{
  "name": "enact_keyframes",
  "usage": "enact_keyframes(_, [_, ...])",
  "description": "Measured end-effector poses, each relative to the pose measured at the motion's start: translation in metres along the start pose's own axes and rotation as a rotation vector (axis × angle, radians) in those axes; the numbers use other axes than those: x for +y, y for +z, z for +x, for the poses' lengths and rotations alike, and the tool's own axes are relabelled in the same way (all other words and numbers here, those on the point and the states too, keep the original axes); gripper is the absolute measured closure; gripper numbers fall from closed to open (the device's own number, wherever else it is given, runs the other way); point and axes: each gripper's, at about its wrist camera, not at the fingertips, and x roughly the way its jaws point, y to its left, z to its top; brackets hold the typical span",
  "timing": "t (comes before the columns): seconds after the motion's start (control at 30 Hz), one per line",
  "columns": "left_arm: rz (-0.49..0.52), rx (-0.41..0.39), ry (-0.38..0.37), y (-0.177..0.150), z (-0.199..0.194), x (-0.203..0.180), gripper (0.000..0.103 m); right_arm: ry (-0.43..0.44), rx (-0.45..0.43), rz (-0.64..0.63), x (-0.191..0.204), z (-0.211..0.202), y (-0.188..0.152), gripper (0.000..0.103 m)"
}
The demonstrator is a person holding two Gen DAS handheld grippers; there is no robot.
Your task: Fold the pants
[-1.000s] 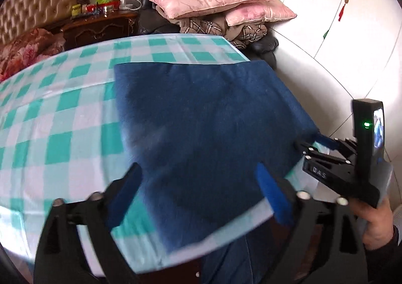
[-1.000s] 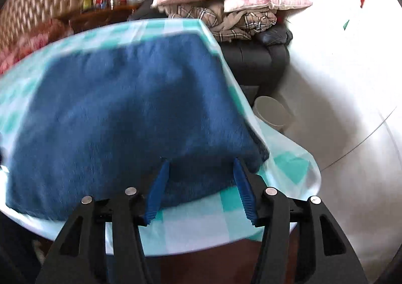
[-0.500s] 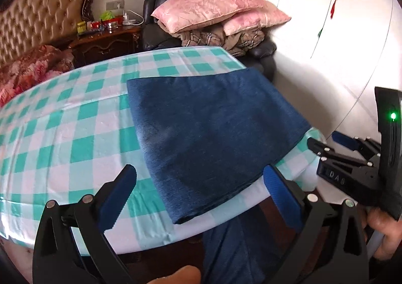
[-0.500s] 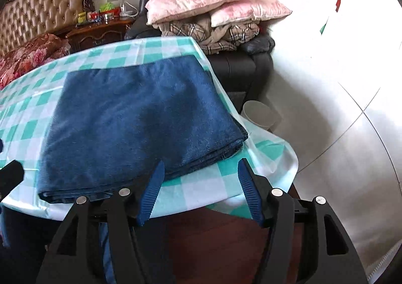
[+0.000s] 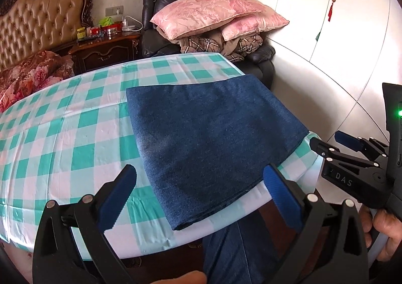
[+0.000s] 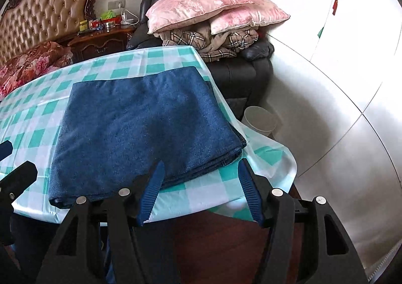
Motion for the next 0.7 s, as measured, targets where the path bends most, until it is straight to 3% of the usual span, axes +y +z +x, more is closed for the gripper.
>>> enact_keyframes(0.3, [-0.006, 0.0, -0.012, 0.0, 0.001, 0.0, 0.002, 0.003, 0.005, 0.005, -0.002, 0.004, -0.001, 0.044])
enact_keyframes(0.37, [-0.007, -0.014, -0.031, 0.0, 0.002, -0.001, 0.002, 0.007, 0.01, 0.01, -0.002, 0.005, -0.001, 0.044])
enact_keyframes(0.53, [-0.016, 0.035, -0.106, 0.007, 0.02, 0.003, 0.002, 0.01, 0.014, 0.028, -0.003, 0.01, -0.004, 0.043])
enact_keyframes(0.63, [-0.077, -0.014, -0.132, 0.008, 0.003, 0.037, 0.002, 0.025, -0.006, 0.056, -0.006, 0.012, -0.002, 0.026])
enact_keyframes(0.67, [-0.101, -0.041, -0.115, 0.006, -0.006, 0.055, 0.002, 0.024, -0.014, 0.067, -0.007, 0.013, -0.001, 0.023])
enact_keyframes(0.7, [-0.161, -0.084, -0.043, 0.0, -0.024, 0.09, 0.002, 0.019, -0.016, 0.075, -0.008, 0.016, 0.0, 0.021])
